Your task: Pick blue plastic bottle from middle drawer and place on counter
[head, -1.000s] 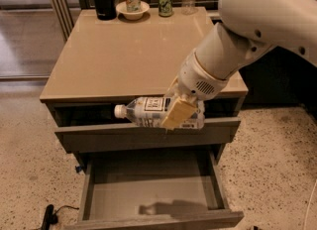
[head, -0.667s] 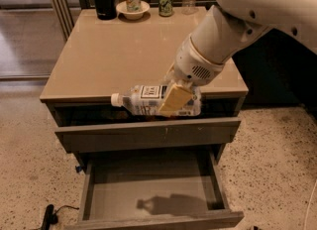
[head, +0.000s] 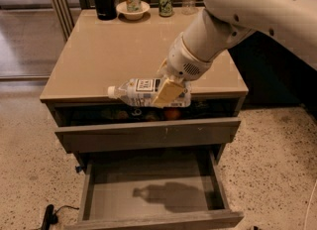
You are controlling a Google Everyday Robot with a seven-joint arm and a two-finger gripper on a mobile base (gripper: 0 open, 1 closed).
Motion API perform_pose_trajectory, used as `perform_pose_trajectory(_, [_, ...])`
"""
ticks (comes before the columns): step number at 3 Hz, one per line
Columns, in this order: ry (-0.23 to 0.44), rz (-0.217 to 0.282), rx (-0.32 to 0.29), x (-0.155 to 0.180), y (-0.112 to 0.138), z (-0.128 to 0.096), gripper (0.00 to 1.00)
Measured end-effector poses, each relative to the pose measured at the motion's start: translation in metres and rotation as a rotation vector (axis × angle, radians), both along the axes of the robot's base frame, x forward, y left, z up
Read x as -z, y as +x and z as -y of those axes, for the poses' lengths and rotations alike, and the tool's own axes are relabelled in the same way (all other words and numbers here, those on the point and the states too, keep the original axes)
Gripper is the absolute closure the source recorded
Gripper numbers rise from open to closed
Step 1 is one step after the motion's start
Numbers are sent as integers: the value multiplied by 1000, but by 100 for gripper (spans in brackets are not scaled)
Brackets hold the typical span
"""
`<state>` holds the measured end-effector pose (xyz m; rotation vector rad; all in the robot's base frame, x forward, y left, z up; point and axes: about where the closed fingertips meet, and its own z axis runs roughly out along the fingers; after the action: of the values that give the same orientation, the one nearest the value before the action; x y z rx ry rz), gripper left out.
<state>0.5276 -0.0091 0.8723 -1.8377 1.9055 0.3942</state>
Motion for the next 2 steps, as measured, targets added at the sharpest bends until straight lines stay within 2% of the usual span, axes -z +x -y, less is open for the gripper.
perform_pose_trajectory(2, [3, 93, -21, 19, 44, -20, 100])
